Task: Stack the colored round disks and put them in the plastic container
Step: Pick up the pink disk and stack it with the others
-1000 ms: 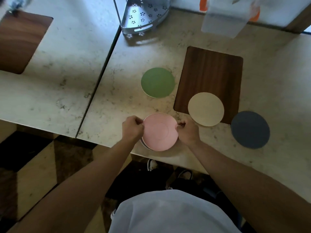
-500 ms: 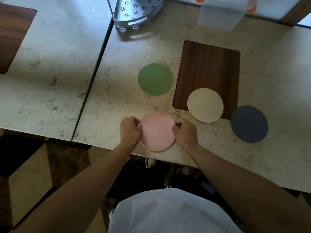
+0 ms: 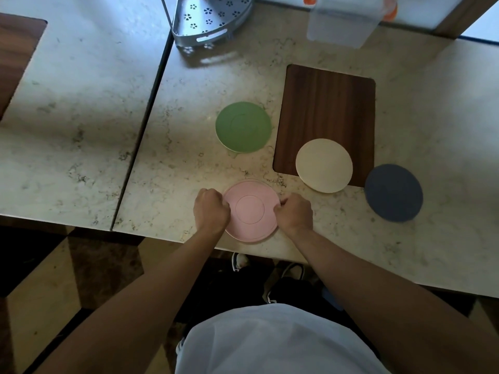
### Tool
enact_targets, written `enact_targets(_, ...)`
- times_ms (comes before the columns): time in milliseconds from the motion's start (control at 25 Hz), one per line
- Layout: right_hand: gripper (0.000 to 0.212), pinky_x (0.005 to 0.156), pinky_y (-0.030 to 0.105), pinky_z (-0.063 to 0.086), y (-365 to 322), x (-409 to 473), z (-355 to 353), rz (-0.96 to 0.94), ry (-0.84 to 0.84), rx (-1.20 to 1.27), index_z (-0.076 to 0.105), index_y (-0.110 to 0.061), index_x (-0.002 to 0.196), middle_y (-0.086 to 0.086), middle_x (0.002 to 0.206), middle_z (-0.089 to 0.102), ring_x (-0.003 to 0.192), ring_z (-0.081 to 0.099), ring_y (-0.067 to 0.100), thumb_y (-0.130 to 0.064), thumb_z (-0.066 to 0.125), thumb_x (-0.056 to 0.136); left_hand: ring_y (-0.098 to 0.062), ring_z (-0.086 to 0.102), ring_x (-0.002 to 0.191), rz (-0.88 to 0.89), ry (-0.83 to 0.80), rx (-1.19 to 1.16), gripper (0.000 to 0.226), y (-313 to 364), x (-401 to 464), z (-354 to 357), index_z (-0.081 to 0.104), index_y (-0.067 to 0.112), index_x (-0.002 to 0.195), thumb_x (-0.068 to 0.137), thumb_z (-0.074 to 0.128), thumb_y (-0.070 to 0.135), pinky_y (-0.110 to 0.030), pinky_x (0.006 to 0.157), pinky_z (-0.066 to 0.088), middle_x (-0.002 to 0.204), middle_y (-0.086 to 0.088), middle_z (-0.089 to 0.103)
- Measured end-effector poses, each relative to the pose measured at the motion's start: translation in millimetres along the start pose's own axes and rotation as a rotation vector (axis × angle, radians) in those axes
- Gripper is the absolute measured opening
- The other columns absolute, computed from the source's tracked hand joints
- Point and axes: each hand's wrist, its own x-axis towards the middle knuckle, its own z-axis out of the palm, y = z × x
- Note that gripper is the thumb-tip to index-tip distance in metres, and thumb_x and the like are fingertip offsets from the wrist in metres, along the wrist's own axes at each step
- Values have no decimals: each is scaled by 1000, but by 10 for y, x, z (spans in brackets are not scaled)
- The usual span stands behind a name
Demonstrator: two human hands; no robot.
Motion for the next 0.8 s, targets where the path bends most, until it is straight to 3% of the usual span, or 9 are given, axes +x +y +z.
enact_targets(120,17,57,25,40,14,34,-11,35,-57,36,70,-4,77,9,76,68,72,64,24,-12,58,85,-24,61,86,-112,-30,-97,15,15,22,12,70,6,88,78,60,9,-35,72,49,94,-7,69)
enact_targets(240,12,63,23,40,67,49,-79,51,-68,129,71,-9,83,5,84,69,78,64,19,-15,61,86,-23,61,89,-180,-38,-203,16,96,23,-8,66,9,91,77,58,10,-33,70,46,90,-2,67)
enact_targets(360,15,72,22,41,131,88,-215,44,-29,212,73,-9,98,5,97,73,83,61,13,-17,67,86,-24,61,97,-156,-86,-227,29,261,58,-15,68,8,103,77,56,10,-36,80,51,101,-4,68)
enact_targets(480,24,76,21,40,260,210,-427,7,30,228,73,-6,109,8,107,74,96,67,20,-17,68,88,-22,67,88,-80,-167,-236,28,562,108,64,78,13,93,75,56,11,-39,80,58,92,-3,76)
enact_targets(800,28,88,28,48,665,890,-1200,-13,66,200,71,-10,115,8,115,72,107,66,24,-20,68,89,-26,67,88,-70,-235,-351,19,1501,302,319,73,11,78,72,62,-2,-37,80,55,83,-6,72)
